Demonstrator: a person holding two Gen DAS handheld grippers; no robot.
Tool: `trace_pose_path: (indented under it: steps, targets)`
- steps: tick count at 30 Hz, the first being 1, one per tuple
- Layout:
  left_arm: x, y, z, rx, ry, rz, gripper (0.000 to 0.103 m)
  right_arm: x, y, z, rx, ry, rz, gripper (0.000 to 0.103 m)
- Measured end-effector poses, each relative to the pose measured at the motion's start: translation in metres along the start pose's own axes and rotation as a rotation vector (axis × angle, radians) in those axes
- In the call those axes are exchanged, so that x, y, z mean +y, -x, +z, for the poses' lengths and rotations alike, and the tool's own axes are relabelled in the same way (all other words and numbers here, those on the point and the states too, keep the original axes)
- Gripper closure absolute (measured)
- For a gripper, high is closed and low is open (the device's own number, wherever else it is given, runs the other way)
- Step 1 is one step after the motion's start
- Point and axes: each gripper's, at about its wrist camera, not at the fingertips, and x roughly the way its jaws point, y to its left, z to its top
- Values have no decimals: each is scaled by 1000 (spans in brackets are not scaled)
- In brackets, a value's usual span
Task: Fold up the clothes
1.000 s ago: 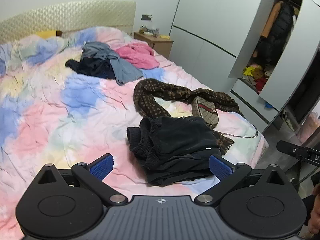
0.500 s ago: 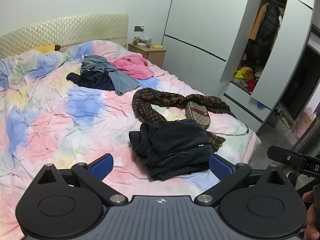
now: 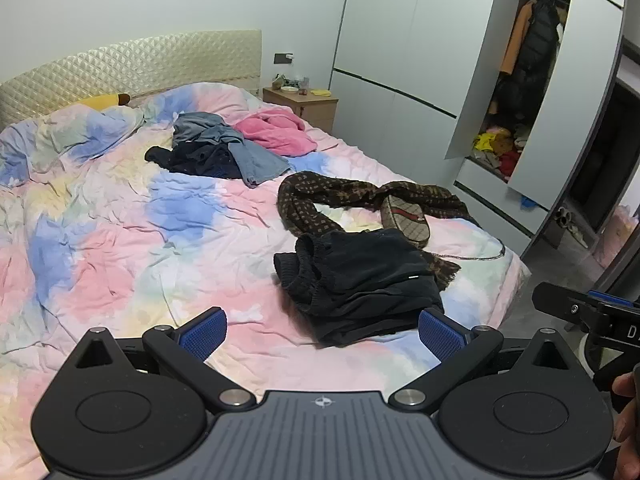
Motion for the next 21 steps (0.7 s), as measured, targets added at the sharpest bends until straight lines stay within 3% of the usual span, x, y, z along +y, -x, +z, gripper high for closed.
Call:
trace_pose_path:
  steps: [21]
  targets:
    - [2, 1, 4, 15, -9, 32, 0, -6, -13, 3, 33, -22, 0, 0]
